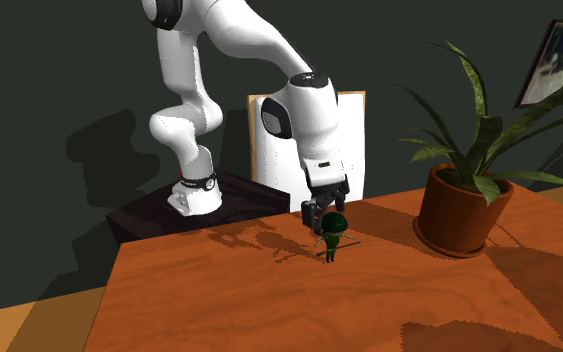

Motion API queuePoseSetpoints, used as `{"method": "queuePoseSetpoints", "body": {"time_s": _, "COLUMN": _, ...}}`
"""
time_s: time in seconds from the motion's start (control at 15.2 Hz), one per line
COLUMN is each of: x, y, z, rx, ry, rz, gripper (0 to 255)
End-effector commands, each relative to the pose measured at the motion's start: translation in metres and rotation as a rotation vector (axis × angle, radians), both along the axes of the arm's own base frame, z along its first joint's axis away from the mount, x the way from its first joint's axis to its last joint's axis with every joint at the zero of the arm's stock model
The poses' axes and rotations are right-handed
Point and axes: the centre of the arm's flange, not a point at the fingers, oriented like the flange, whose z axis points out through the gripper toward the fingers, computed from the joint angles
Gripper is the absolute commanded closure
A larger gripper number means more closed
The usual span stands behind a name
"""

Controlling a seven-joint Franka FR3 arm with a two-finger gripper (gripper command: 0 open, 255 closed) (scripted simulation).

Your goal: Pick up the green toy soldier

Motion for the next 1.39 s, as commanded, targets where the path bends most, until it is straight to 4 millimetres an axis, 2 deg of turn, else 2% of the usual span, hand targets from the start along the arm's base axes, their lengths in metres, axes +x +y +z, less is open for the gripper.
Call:
{"method": "queuePoseSetpoints", "body": {"time_s": 0.0, "x": 0.000, "y": 0.001, "z": -0.005, "rx": 0.000, "ry": 0.000, "rz": 0.000, "gripper": 0}}
{"method": "queuePoseSetpoints", "body": {"time_s": 0.07, "x": 0.000, "y": 0.001, "z": -0.005, "rx": 0.000, "ry": 0.000, "rz": 0.000, "gripper": 255}}
{"method": "queuePoseSetpoints", "body": {"time_s": 0.66, "x": 0.000, "y": 0.001, "z": -0.005, "rx": 0.000, "ry": 0.000, "rz": 0.000, "gripper": 255}}
{"method": "queuePoseSetpoints", "body": {"time_s": 1.32, "x": 0.000, "y": 0.001, "z": 0.048, "rx": 0.000, "ry": 0.000, "rz": 0.000, "gripper": 255}}
